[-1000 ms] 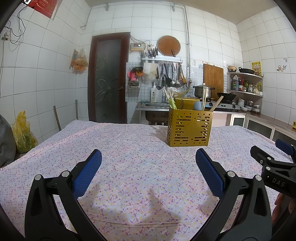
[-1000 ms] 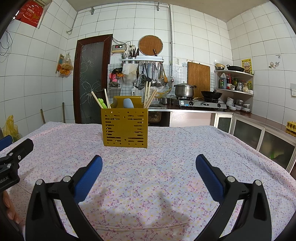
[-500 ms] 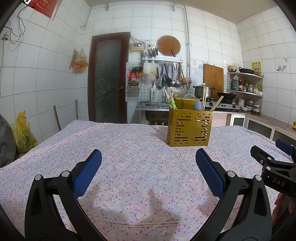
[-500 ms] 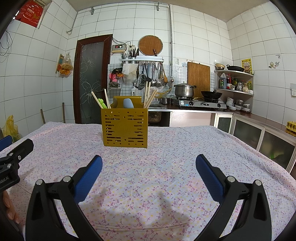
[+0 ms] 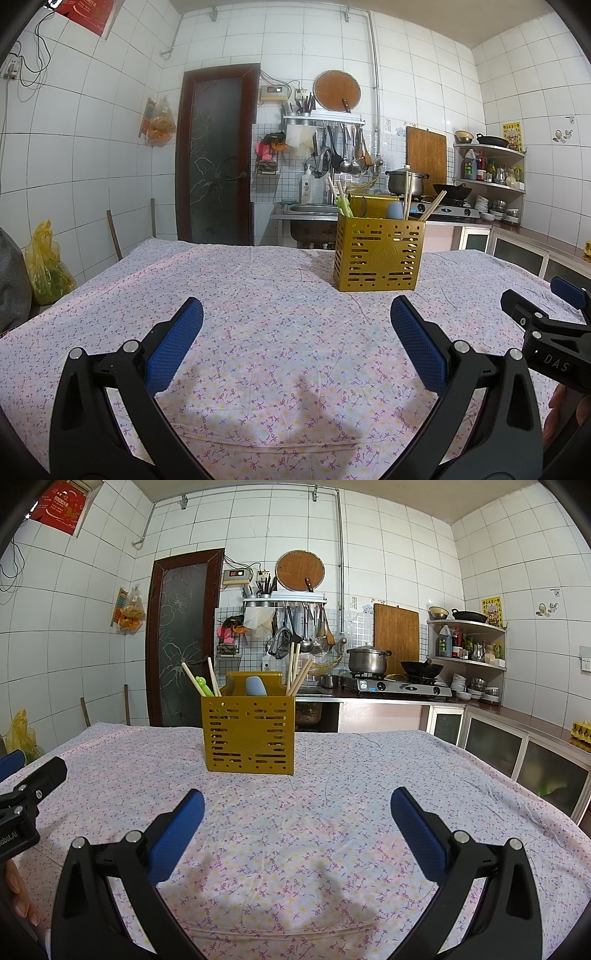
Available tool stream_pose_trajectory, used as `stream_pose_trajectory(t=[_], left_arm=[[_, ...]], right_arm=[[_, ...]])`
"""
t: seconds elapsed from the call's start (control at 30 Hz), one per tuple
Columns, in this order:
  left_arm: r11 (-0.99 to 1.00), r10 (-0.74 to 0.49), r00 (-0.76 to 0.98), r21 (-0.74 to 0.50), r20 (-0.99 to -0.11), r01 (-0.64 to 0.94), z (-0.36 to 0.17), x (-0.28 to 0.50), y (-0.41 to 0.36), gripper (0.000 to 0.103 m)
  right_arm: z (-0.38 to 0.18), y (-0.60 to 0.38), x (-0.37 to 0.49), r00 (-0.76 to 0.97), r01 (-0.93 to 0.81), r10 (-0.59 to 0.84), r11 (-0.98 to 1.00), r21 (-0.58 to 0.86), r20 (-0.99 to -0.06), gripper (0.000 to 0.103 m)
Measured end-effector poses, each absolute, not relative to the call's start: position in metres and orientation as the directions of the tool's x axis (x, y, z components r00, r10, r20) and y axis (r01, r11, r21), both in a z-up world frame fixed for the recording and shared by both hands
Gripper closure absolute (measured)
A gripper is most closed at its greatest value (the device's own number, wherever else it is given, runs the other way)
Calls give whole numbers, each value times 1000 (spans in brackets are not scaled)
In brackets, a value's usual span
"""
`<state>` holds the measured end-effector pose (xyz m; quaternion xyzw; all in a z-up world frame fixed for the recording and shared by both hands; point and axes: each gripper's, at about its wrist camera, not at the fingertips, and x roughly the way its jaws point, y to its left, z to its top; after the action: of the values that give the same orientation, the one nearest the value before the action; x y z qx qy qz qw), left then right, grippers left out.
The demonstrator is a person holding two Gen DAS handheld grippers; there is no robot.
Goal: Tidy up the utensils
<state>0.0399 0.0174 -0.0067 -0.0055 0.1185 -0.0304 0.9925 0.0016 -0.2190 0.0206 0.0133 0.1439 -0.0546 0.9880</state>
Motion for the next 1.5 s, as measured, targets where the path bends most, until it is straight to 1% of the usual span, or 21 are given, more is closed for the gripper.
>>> stream_pose_trajectory(t=[1.5], left_arm=[[998,-65,973,-12,-223,64,0,37,13,5]], right_arm=[[20,-218,3,952,115,-107,993,11,-287,4]])
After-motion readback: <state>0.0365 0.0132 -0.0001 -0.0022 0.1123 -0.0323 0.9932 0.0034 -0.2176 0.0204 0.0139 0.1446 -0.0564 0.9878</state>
